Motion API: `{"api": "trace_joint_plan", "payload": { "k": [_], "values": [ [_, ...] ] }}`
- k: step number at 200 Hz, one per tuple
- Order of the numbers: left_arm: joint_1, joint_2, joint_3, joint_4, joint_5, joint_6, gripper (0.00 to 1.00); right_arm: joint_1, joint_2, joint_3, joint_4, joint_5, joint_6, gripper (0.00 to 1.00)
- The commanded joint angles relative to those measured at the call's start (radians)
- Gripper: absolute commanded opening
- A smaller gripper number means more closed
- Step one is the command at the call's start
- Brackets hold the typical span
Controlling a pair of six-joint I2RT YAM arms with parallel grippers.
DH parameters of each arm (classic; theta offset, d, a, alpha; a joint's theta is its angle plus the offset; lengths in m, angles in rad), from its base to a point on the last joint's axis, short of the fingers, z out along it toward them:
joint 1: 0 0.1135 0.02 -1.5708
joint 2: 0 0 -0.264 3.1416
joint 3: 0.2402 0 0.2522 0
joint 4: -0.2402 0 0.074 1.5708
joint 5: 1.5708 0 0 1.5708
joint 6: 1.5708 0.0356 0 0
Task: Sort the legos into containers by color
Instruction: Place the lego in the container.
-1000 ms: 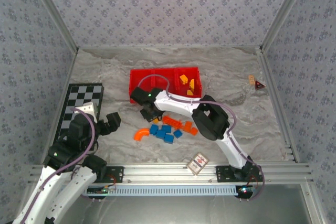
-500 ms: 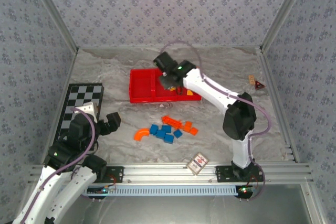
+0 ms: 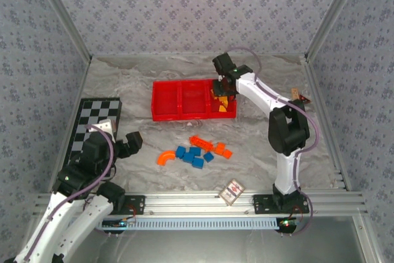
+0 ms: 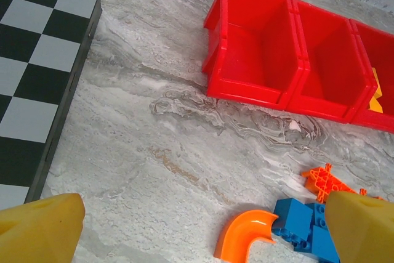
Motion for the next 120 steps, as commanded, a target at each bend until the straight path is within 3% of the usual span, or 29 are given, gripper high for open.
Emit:
{"api": "trace_joint_plan", "payload": {
  "k": [1, 20, 94, 120],
  "values": [
    [-0.006, 0.006, -0.001, 0.004, -0.009, 0.019, 1.00, -0.002, 0.026, -0.021, 0.036, -0.058, 0.033, 0.39],
    [-0.006, 0.009, -0.001, 0.005, -0.008, 0.019, 1.00, -0.003, 0.031, -0.027, 0.040, -0.063, 0.035, 0.47],
    [-0.006, 0.016, -0.003, 0.005, -0.008, 0.019, 1.00, -0.005, -0.051, -0.091, 0.044, -0.082, 0.039, 0.57],
    [-0.006, 0.021, -0.003, 0.005, -0.008, 0.017, 1.00, 0.004, -0.166, -0.214, 0.076, -0.092, 0.051, 0.73]
  ]
}}
